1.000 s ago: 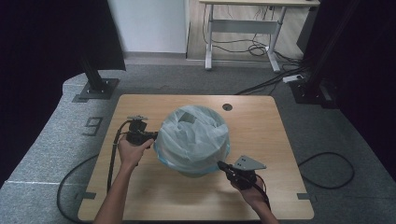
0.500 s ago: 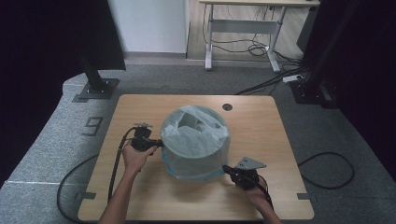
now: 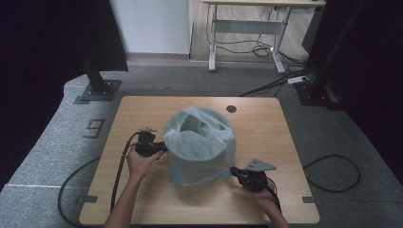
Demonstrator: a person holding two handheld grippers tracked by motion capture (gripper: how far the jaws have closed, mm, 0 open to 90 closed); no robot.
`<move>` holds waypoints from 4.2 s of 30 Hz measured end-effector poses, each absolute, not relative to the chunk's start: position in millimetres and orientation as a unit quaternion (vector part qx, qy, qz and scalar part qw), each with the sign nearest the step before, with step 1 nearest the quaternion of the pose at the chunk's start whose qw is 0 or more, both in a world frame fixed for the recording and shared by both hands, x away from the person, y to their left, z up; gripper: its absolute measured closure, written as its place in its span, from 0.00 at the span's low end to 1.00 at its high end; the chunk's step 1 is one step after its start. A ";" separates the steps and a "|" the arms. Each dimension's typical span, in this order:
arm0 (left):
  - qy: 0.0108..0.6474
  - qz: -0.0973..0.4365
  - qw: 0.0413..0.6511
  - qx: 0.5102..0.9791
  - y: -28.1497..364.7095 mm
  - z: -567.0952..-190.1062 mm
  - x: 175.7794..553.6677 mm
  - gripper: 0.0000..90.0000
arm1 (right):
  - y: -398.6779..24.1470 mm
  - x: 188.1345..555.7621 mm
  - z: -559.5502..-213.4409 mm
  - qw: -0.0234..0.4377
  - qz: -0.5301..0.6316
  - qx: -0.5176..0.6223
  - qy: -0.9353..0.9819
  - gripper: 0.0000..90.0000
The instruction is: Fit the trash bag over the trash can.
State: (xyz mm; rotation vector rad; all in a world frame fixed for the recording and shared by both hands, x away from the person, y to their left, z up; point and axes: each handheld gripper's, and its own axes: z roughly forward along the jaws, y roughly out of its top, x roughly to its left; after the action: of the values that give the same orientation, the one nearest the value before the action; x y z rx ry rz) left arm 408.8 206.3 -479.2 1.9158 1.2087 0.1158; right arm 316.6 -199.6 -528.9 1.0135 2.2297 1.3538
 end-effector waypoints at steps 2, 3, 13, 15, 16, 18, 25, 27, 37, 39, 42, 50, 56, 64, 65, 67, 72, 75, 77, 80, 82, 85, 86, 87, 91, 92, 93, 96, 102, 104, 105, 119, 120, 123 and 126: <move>0.485 0.067 0.433 0.757 213.9 -472.8 402.8 0.59 | -202.6 313.9 -524.6 0.177 0.497 0.356 0.771 0.70; 0.488 0.080 0.436 0.752 218.4 -469.1 399.3 0.55 | -203.6 313.0 -522.9 0.184 0.499 0.360 0.766 0.62; 0.440 0.120 0.465 0.758 238.6 -420.2 364.0 0.41 | -228.4 301.7 -502.3 0.205 0.547 0.378 0.718 0.39; 0.420 0.125 0.469 0.767 235.2 -405.2 358.1 0.41 | -233.1 299.9 -501.3 0.205 0.552 0.380 0.714 0.39; 0.413 0.126 0.471 0.770 233.5 -400.1 356.5 0.41 | -235.6 298.8 -501.0 0.207 0.552 0.380 0.713 0.39; 0.393 0.125 0.475 0.778 227.5 -386.6 353.1 0.41 | -238.6 297.5 -500.8 0.208 0.553 0.381 0.711 0.39; 0.346 0.097 0.484 0.798 198.8 -349.9 357.6 0.40 | -247.7 292.5 -501.6 0.208 0.556 0.388 0.705 0.39; 0.340 0.093 0.481 0.803 190.9 -344.7 362.1 0.40 | -249.5 291.6 -502.6 0.206 0.556 0.389 0.705 0.38; 0.319 0.070 0.465 0.823 138.4 -330.8 399.5 0.40 | -250.8 291.4 -506.2 0.205 0.551 0.393 0.706 0.38; 0.319 0.066 0.458 0.827 128.0 -331.1 409.0 0.41 | -251.1 290.4 -505.9 0.206 0.551 0.392 0.707 0.38; 0.313 0.064 0.444 0.837 113.3 -331.2 421.3 0.41 | -252.6 289.7 -506.0 0.207 0.551 0.391 0.707 0.38; 0.312 0.054 0.409 0.856 79.3 -330.5 450.1 0.42 | -257.8 289.3 -505.0 0.208 0.551 0.398 0.703 0.38; 0.310 0.045 0.385 0.868 64.2 -336.8 462.9 0.43 | -262.4 287.5 -503.4 0.210 0.553 0.401 0.699 0.38; 0.308 0.025 0.342 0.887 52.8 -352.5 471.4 0.43 | -263.5 286.9 -503.3 0.209 0.553 0.400 0.700 0.38; 0.308 0.024 0.336 0.890 51.4 -354.3 472.2 0.43 | -263.4 286.9 -503.0 0.209 0.553 0.400 0.700 0.38; 0.313 0.024 0.321 0.894 48.1 -357.7 473.4 0.43 | -263.3 287.1 -502.8 0.209 0.554 0.401 0.699 0.38; 0.311 0.025 0.292 0.904 40.3 -364.8 474.3 0.44 | -263.3 286.7 -503.6 0.208 0.552 0.399 0.702 0.38; 0.310 0.021 0.286 0.906 37.9 -367.8 475.1 0.44 | -264.2 286.7 -503.7 0.207 0.552 0.401 0.701 0.38; 0.310 0.021 0.285 0.907 37.4 -369.1 475.5 0.43 | -264.6 286.9 -503.7 0.207 0.552 0.402 0.701 0.38; 0.309 0.022 0.291 0.905 39.4 -367.8 474.7 0.43 | -265.0 286.7 -503.7 0.207 0.552 0.401 0.701 0.38; 0.309 0.026 0.298 0.903 42.4 -364.3 472.2 0.43 | -265.6 286.6 -503.7 0.207 0.552 0.401 0.701 0.38; 0.304 0.037 0.322 0.896 50.2 -352.8 463.5 0.43 | -267.7 286.2 -503.0 0.209 0.553 0.403 0.699 0.38; 0.302 0.042 0.330 0.894 52.8 -348.9 459.8 0.43 | -268.5 286.2 -502.8 0.209 0.553 0.404 0.698 0.38; 0.299 0.044 0.334 0.893 54.6 -346.0 456.7 0.43 | -269.3 286.2 -502.5 0.210 0.553 0.405 0.697 0.38; 0.283 0.044 0.356 0.889 63.8 -335.8 435.9 0.43 | -271.1 285.8 -501.4 0.211 0.555 0.408 0.694 0.38; 0.279 0.042 0.358 0.890 65.3 -335.6 431.3 0.43 | -271.4 285.5 -501.0 0.212 0.555 0.407 0.693 0.38; 0.276 0.040 0.359 0.891 66.2 -336.0 428.1 0.43 | -271.3 285.3 -500.8 0.212 0.556 0.407 0.693 0.38; 0.268 0.033 0.353 0.896 65.5 -341.7 417.6 0.43 | -270.6 285.1 -500.6 0.212 0.556 0.407 0.694 0.38; 0.259 0.024 0.316 0.913 56.6 -355.5 411.7 0.44 | -267.6 285.4 -501.1 0.210 0.553 0.405 0.697 0.38; 0.258 0.021 0.304 0.917 54.1 -358.9 412.4 0.44 | -267.6 285.4 -501.2 0.210 0.553 0.405 0.697 0.38; 0.258 0.018 0.292 0.921 52.4 -360.6 412.6 0.45 | -267.9 285.4 -501.3 0.210 0.553 0.405 0.697 0.38; 0.261 0.028 0.305 0.915 68.7 -347.7 405.3 0.46 | -270.8 285.5 -501.1 0.210 0.553 0.407 0.696 0.38; 0.263 0.031 0.310 0.913 73.5 -345.2 403.3 0.46 | -270.9 285.6 -501.1 0.209 0.554 0.407 0.695 0.38; 0.264 0.034 0.316 0.911 86.9 -341.3 396.4 0.46 | -270.3 285.8 -501.3 0.210 0.553 0.407 0.696 0.38; 0.263 0.035 0.306 0.914 94.3 -344.0 391.0 0.47 | -269.5 286.1 -501.4 0.209 0.552 0.406 0.698 0.38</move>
State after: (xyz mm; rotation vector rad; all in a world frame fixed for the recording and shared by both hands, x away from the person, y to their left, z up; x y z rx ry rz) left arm 391.0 94.3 -344.0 2.4191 0.6948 0.0928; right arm 286.1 -269.5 -501.4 1.1292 1.9402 1.5354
